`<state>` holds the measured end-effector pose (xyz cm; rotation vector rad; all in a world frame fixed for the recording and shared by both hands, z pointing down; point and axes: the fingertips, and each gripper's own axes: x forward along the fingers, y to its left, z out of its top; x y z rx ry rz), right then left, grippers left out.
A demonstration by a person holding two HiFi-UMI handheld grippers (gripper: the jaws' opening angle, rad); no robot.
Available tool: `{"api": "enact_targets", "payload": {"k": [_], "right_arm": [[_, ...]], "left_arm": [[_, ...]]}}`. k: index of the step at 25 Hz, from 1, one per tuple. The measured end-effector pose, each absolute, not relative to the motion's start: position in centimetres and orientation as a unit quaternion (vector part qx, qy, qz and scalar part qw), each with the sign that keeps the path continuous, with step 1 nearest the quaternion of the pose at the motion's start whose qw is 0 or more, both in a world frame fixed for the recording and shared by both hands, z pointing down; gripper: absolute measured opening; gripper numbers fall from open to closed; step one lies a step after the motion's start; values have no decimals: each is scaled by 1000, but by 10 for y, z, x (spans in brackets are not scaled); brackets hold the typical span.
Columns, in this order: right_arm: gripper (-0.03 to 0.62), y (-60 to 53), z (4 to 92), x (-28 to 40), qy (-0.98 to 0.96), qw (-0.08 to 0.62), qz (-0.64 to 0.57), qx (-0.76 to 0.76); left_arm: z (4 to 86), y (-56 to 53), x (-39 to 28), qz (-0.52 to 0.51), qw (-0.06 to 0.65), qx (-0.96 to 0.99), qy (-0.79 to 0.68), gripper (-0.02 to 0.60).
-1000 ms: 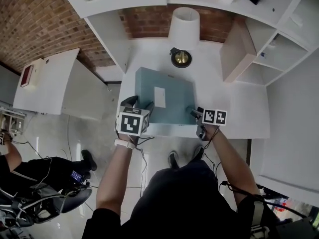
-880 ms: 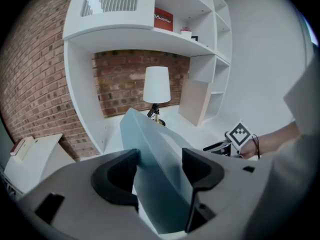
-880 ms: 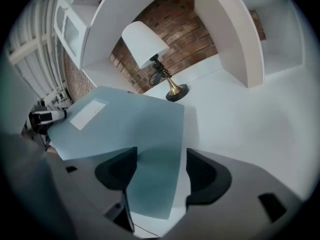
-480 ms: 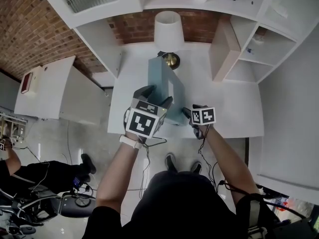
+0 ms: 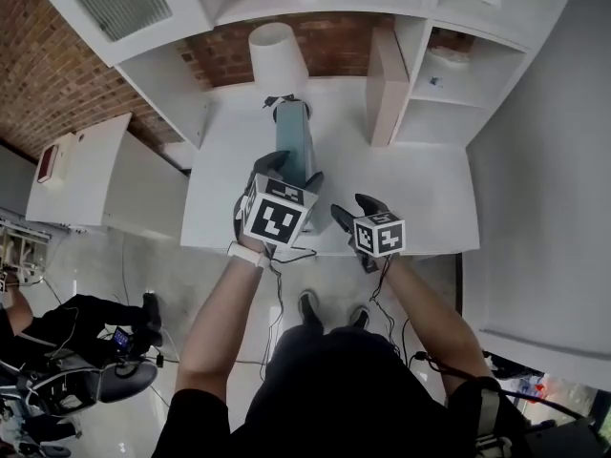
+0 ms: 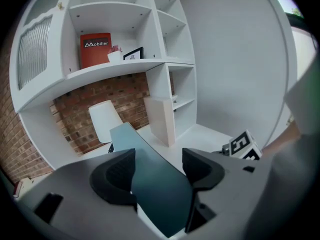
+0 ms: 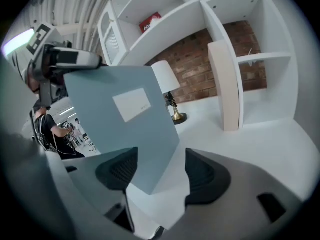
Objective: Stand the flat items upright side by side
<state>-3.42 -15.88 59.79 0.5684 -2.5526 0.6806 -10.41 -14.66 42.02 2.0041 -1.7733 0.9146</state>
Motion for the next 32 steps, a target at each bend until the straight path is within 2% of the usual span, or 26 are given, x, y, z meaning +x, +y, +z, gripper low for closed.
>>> {"api": "enact_targets", "payload": {"k": [7,15,23,32], "right_arm": [[290,-144,579,-2,-929,196,247,193],[282,-138,553,15,-935,159,255,189],[261,-133,538,28,-932,132,266,208],[250,-145,550,52,-912,148,275,266]], "left_arm": [[412,-135,-102,256,134,676,-678,285],[359,-82,-100,125,55,661,-738,288],[452,-29,-99,103,144,654,-735,288],[550,-64,-95,148,198,662,-708,311]]}}
